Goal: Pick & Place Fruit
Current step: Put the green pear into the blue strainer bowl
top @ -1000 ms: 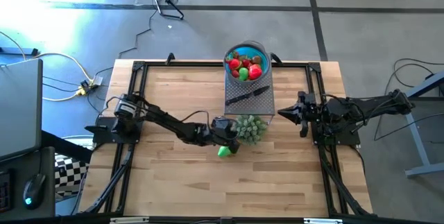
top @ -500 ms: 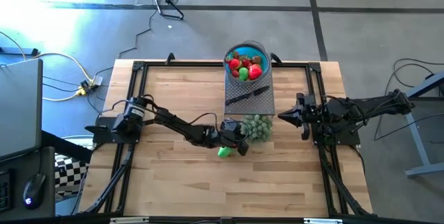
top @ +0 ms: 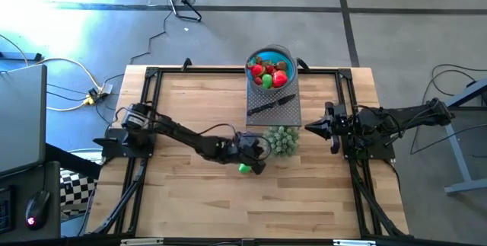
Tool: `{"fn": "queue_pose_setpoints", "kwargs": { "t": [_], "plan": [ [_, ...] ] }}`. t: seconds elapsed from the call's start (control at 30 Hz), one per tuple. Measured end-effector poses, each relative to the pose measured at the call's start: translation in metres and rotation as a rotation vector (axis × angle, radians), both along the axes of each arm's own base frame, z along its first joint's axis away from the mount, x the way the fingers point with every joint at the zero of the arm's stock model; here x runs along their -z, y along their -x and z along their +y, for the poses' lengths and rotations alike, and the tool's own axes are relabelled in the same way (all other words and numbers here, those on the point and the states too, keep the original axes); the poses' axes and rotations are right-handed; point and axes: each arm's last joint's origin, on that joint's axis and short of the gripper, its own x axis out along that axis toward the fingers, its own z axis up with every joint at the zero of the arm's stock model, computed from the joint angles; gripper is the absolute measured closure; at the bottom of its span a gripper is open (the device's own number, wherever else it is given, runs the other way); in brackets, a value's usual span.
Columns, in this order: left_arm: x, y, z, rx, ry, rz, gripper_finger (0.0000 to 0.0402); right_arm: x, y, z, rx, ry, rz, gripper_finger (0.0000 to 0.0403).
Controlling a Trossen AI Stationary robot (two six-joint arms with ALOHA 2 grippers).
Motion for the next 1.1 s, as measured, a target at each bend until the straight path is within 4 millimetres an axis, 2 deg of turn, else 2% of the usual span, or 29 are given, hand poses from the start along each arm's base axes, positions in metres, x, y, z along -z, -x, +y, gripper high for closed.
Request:
{"fn": "queue_pose_setpoints", "kwargs": {
  "t": [0.17, 0.33, 0.63, 0.73, 0.93, 1.1],
  "plan": [
    [-0.019, 0.009, 0.002, 0.023, 0.001, 0.016, 0.0362, 0.000, 0.000, 0.000, 0.000, -0.003, -0.001, 0.0400],
    [-0.027, 0.019, -0.006, 0.081, 0.054, 0.065, 0.0394, 0.000, 0.000, 0.000, -0.004, -0.006, -0.002, 0.0400],
    [-0.020, 0.036, -0.042, 0.121, 0.250, 0.153, 0.0400, -0.001, 0.000, 0.000, 0.005, -0.008, -0.006, 0.0401],
    [-0.026, 0.044, -0.051, 0.113, 0.280, 0.160, 0.0400, -0.001, 0.000, -0.001, 0.026, -0.006, -0.007, 0.0401],
    [-0.045, 0.070, -0.047, 0.052, 0.181, 0.227, 0.0401, -0.001, 0.000, -0.003, 0.111, 0.002, -0.012, 0.0401],
    [-0.034, 0.088, -0.041, 0.061, 0.194, 0.170, 0.0401, -0.005, 0.000, -0.004, 0.136, -0.008, -0.052, 0.0401]
  ]
}}
